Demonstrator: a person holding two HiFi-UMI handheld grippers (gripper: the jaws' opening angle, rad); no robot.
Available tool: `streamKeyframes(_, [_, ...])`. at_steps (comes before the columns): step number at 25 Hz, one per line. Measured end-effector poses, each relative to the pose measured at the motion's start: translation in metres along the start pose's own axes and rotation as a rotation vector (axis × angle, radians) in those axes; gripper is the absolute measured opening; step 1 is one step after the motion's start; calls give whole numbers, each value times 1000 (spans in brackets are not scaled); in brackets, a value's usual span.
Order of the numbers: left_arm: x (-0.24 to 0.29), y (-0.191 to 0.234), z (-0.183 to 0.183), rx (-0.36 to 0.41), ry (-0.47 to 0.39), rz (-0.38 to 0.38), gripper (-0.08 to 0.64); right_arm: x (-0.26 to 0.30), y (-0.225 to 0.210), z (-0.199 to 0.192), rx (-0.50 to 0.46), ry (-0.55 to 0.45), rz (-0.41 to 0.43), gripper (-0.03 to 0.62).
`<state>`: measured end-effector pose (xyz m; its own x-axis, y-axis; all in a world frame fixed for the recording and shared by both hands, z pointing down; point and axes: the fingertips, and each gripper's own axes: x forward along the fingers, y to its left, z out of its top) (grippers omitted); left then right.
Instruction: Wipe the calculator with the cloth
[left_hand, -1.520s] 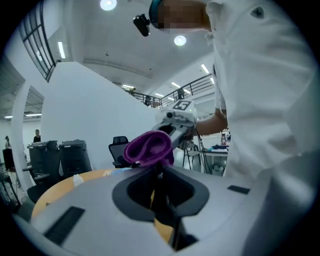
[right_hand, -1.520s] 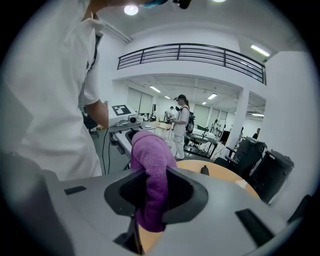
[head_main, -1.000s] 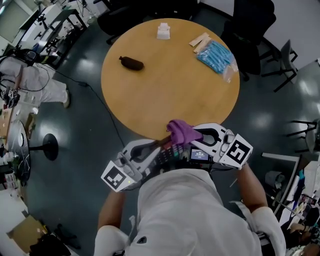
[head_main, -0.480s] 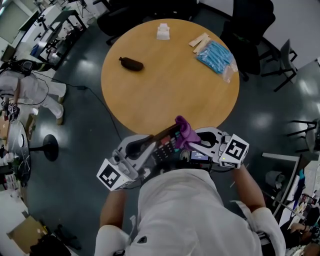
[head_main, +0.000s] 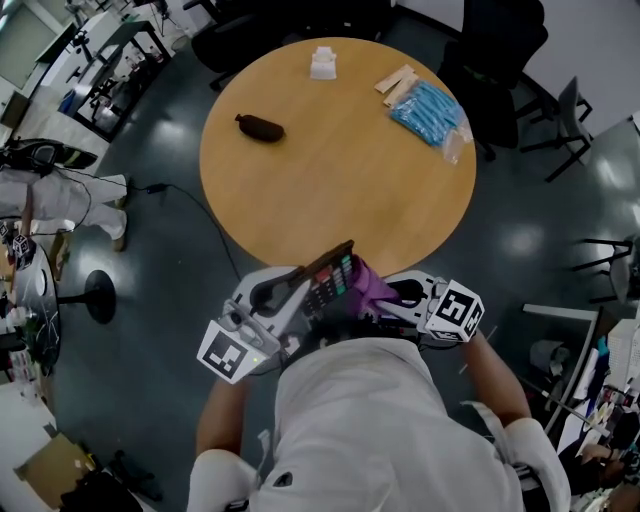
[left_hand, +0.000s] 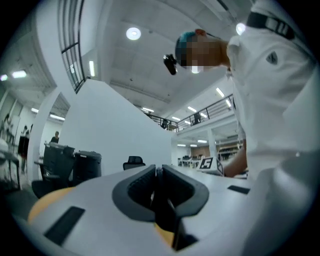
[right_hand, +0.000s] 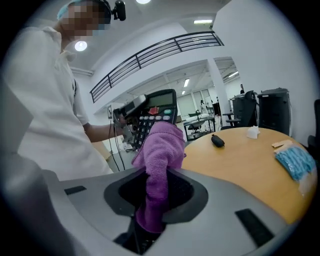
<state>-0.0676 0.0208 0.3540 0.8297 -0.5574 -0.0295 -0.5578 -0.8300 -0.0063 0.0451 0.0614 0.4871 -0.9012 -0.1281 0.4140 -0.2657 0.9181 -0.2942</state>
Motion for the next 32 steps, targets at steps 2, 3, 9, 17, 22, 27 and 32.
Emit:
streamKeyframes(2, [7, -12, -9, 187, 82, -16, 46, -9, -12, -8, 2, 19, -39, 87])
streamKeyframes(3, [10, -19, -14, 280, 116, -36, 46, -16, -19, -8, 2, 20, -59, 87])
streamKeyframes(9, [16, -61, -31, 505, 182, -230, 46, -54, -43, 32, -94, -3, -114, 87])
streamKeyframes(17, [16, -102, -8, 463, 119, -415, 46, -67, 22, 140, -333, -12, 255, 87])
streamKeyframes(22, [19, -126, 28, 501, 44, -466, 46, -68, 55, 151, -419, 117, 515, 87])
streamKeyframes(27, [17, -130, 41, 521, 11, -472, 46, -59, 71, 137, -427, 232, 631, 87])
streamKeyframes(32, [14, -139, 51, 531, -9, -488, 46, -55, 63, 126, -380, 255, 674, 87])
